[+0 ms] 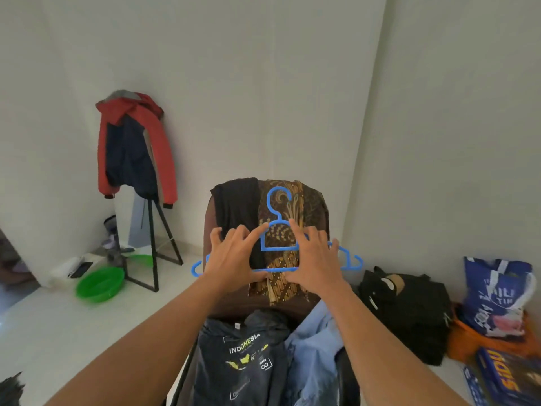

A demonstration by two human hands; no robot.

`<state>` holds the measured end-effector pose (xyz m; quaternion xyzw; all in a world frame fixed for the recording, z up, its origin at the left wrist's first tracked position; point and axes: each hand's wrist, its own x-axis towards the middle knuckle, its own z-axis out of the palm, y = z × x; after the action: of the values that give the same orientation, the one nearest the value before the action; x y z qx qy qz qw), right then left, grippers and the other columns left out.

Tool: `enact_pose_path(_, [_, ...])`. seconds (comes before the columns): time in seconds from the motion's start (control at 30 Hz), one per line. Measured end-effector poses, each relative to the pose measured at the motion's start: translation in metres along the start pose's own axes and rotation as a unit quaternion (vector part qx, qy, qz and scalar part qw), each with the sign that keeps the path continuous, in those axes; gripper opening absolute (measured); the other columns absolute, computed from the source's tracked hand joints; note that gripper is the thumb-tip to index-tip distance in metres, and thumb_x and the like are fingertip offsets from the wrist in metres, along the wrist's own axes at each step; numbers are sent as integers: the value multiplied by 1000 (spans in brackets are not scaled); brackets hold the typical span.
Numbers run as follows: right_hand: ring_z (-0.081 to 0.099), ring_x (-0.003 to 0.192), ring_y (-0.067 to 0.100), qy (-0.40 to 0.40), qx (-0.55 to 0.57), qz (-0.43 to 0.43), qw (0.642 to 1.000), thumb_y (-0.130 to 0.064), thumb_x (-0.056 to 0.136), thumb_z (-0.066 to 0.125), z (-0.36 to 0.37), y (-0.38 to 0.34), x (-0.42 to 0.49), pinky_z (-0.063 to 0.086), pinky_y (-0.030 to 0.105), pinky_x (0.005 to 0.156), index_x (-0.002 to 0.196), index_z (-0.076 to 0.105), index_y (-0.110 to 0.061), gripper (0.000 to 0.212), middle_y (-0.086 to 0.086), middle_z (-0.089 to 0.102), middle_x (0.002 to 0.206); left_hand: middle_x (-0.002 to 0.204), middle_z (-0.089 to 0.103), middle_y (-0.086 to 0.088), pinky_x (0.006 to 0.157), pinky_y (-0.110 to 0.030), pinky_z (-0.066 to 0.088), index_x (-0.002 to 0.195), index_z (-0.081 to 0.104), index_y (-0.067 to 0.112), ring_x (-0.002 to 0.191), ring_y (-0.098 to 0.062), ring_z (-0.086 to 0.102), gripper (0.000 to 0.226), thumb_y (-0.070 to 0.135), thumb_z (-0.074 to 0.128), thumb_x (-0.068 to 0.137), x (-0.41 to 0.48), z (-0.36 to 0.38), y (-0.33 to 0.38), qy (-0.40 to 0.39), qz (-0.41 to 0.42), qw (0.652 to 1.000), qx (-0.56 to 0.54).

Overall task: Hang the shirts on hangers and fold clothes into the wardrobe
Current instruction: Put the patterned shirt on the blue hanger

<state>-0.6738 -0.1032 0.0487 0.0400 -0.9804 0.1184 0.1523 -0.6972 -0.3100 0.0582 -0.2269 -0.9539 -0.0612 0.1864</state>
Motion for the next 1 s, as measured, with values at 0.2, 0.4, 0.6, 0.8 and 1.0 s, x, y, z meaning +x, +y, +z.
enact_pose_path(0.2, [34, 134, 26, 26, -14, 8, 1000, -51, 70, 80, -3, 21, 74, 23, 64, 114, 157, -2, -36, 120, 2, 34, 143, 130, 47, 6, 116, -56, 14, 153, 13, 41, 121, -18, 47, 98, 73, 63, 75, 77, 18, -21, 39, 13, 999, 15])
enact_pose_path(0.4, [36, 129, 26, 45, -35, 27, 998, -55, 68, 80, -2, 41, 174, 30, 63, 111, 157, 2, -36, 120, 2, 36, 139, 145, 44, 9, 115, -60, 4, 152, 25, 39, 134, -19, 37, 90, 73, 62, 77, 174, 39, -54, 66, 1, 998, 8])
enact_pose_path(0.6, [36, 127, 25, 52, -86, 56, 993, -54, 69, 79, 8, 67, 263, 32, 62, 109, 157, 0, -35, 120, 3, 35, 138, 148, 43, 8, 114, -59, 6, 151, 29, 36, 138, -21, 34, 85, 69, 62, 79, 262, 72, -76, 90, 11, 996, -3])
enact_pose_path(0.8, [37, 128, 30, 49, -99, 135, 985, -56, 67, 83, 26, 91, 314, 32, 66, 105, 156, 1, -33, 123, 6, 37, 138, 148, 37, 3, 110, -53, 20, 142, 44, 33, 137, -25, 31, 72, 58, 69, 79, 307, 115, -81, 107, -23, 993, -47])
enact_pose_path(1.0, [33, 134, 35, 37, -104, 204, 973, -55, 66, 84, 39, 129, 338, 32, 71, 102, 155, 1, -29, 124, 11, 35, 144, 134, 50, 1, 104, -41, 39, 137, 50, 26, 125, -21, 42, 60, 56, 65, 86, 329, 155, -78, 55, -49, 988, -136])
